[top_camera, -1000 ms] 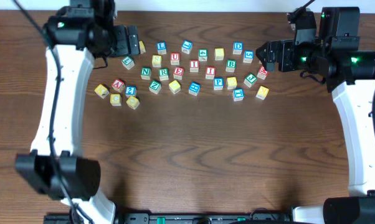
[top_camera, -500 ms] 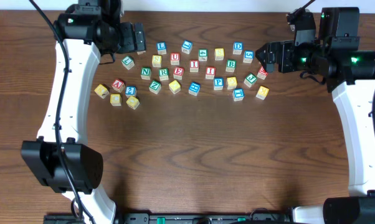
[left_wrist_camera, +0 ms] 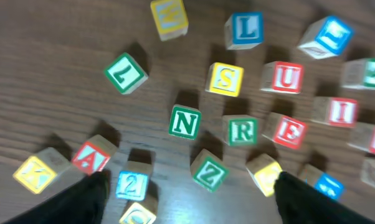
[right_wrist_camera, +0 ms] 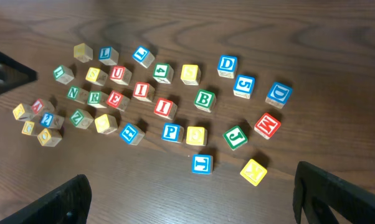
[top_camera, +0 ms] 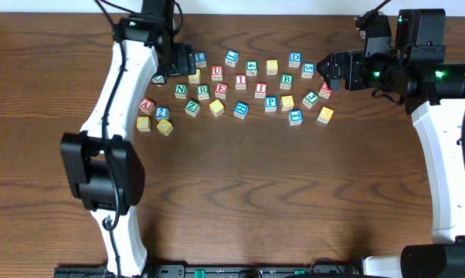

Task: Spell out NEURIPS
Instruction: 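Lower the left gripper over the green N block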

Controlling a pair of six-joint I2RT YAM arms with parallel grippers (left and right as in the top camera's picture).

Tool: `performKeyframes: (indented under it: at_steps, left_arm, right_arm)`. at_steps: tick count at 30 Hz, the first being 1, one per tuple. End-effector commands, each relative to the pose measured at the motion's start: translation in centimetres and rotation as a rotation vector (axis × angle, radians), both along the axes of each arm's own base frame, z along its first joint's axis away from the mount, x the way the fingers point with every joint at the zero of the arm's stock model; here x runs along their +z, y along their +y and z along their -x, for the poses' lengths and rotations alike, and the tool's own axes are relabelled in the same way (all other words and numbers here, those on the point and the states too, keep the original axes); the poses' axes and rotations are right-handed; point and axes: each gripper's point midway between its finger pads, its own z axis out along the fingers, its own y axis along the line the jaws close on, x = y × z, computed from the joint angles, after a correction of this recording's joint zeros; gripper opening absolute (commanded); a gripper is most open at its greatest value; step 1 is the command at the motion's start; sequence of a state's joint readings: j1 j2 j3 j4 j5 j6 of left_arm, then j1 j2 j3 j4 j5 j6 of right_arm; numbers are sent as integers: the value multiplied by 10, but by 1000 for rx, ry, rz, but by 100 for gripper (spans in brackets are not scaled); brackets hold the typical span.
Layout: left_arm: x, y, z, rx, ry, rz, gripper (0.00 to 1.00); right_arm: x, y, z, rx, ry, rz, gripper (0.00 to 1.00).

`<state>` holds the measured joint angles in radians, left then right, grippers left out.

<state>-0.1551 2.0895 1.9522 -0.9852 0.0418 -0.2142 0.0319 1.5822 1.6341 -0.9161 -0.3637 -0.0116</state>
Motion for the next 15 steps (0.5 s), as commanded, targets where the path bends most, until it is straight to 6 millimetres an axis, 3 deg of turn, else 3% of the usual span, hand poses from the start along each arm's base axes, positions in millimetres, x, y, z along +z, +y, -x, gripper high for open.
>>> performKeyframes:
  at_steps: [1,7,15]
  left_arm:
    - [-16,7,-7,13,17,-37,78]
    - [-58,6,-11,-37,86,-63,63]
    - [-85,2,-19,-77,98,-69,62]
  right_arm:
    - [-5,0,0,10,10,0,99]
    - [-5,0,0,10,10,0,99]
    - [-5,0,0,10,10,0,99]
